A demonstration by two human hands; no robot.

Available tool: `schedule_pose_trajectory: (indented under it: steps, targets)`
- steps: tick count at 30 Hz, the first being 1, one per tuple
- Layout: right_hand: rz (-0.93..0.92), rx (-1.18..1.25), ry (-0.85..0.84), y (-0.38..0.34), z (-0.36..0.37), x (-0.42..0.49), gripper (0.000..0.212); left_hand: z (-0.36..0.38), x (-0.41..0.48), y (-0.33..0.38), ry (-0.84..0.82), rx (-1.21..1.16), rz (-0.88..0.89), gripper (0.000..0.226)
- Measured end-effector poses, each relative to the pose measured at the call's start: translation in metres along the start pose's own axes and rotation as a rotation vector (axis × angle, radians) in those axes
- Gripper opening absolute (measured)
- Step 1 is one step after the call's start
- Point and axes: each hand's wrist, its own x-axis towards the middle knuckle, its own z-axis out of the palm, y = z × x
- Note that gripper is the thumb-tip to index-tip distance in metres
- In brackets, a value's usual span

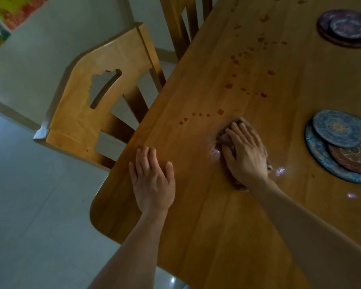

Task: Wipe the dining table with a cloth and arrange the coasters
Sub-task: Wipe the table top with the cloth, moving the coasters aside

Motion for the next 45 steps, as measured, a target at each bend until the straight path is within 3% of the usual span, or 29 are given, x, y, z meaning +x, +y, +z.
schedule_pose_trajectory:
  steps: [5, 7, 11, 14, 16, 19, 21, 25, 29, 31, 35, 37, 41, 45]
  targets:
    - [-0.344, 0.225, -0.148, -0.06, 0.014, -0.057, 0.046, 0.001, 0.0, -0.003, -0.004, -0.016, 0.009, 0.064]
    - [-0.355, 0.38, -0.189, -0.063, 0.003, -0.079, 0.038, 0.001, 0.001, -0.002, -0.012, -0.026, 0.005, 0.065]
    - [0.091, 1.019, -0.27, -0.059, -0.042, -0.083, 0.018, -0.001, 0.0, -0.001, -0.013, -0.025, 0.0, 0.067]
    - [0.335, 1.25, -0.148, -0.04, -0.071, -0.073, 0.014, -0.002, -0.001, 0.0, -0.006, -0.008, 0.004, 0.065]
    - [0.359, 1.107, -0.069, -0.022, -0.08, -0.066, 0.019, -0.002, -0.001, 0.0, -0.025, 0.001, 0.004, 0.064]
    - [0.3, 0.301, -0.147, 0.01, -0.079, -0.058, 0.014, -0.003, 0.0, 0.0, -0.033, -0.006, 0.005, 0.065]
    - [0.34, 0.029, -0.163, 0.018, -0.079, -0.058, 0.026, -0.003, 0.0, 0.0, -0.033, -0.007, 0.005, 0.065]
    - [0.287, 0.03, -0.092, -0.003, -0.09, -0.052, 0.029, -0.003, 0.0, 0.0, -0.041, 0.024, 0.006, 0.067]
    - [0.38, 0.577, -0.131, -0.028, -0.117, -0.04, 0.036, -0.003, 0.001, -0.001, -0.045, 0.007, 0.004, 0.067]
    - [0.476, 0.685, -0.194, -0.019, -0.124, -0.033, 0.044, -0.002, 0.001, -0.001, -0.044, 0.0, 0.001, 0.066]
    - [0.478, -0.029, -0.339, 0.015, -0.105, -0.042, 0.037, -0.004, 0.0, 0.001, -0.047, 0.017, -0.001, 0.067]
    - [0.476, -0.22, -0.309, 0.027, -0.096, -0.057, 0.041, -0.004, 0.0, 0.001, -0.045, 0.008, -0.001, 0.069]
    - [0.402, -0.323, -0.069, 0.042, -0.084, -0.073, 0.045, -0.004, 0.0, 0.0, -0.034, 0.004, 0.002, 0.073]
    - [0.331, -0.267, 0.016, 0.051, -0.08, -0.079, 0.062, -0.004, 0.0, 0.0, -0.034, -0.014, 0.003, 0.073]
